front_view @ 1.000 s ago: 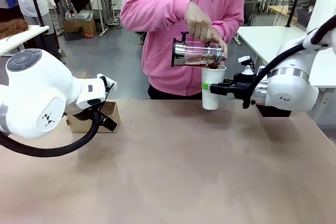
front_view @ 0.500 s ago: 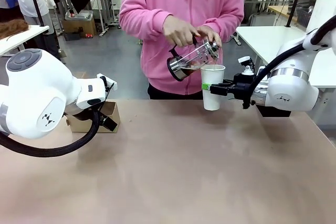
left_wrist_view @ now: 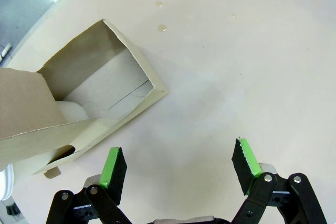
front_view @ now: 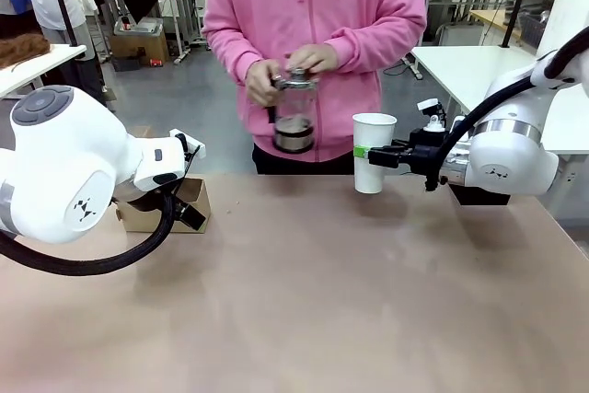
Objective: Pour a drink into a cup and package it in a carrier.
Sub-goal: When a person places the Paper Cup Lid on the 600 ml Paper Cup , lift the 600 ml Paper Cup.
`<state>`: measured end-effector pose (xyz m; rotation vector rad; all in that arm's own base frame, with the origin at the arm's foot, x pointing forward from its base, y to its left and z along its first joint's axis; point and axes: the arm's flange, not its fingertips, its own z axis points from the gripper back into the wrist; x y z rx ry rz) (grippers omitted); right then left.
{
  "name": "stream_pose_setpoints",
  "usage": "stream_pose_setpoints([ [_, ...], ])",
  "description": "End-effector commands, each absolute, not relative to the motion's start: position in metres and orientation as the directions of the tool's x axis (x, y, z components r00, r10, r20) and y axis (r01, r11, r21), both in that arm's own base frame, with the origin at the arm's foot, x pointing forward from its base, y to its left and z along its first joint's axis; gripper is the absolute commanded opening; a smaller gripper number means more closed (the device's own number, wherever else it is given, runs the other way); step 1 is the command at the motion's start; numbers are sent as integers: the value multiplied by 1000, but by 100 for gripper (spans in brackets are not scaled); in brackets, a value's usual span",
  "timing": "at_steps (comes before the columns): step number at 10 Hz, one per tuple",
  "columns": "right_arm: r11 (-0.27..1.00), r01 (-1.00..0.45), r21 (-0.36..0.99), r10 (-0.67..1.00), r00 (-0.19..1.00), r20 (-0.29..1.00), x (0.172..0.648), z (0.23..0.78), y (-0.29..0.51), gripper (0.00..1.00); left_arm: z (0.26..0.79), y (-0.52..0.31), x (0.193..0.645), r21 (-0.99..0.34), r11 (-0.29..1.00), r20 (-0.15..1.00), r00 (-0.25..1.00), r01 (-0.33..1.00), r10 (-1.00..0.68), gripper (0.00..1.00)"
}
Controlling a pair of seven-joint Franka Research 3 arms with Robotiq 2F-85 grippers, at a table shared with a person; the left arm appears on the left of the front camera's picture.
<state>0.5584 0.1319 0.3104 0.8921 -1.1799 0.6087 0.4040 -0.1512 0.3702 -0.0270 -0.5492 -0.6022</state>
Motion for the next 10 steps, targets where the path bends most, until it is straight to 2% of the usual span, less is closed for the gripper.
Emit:
stream_pose_setpoints([
  [1,534,-802,267,-55,282,958,559,313,134,81,371,-151,404,131,828,499,686,545,-530,100],
  [10,534,-802,267,-55,282,958,559,313,134,81,371,-151,404,131,828,499,686,545,-530,100],
])
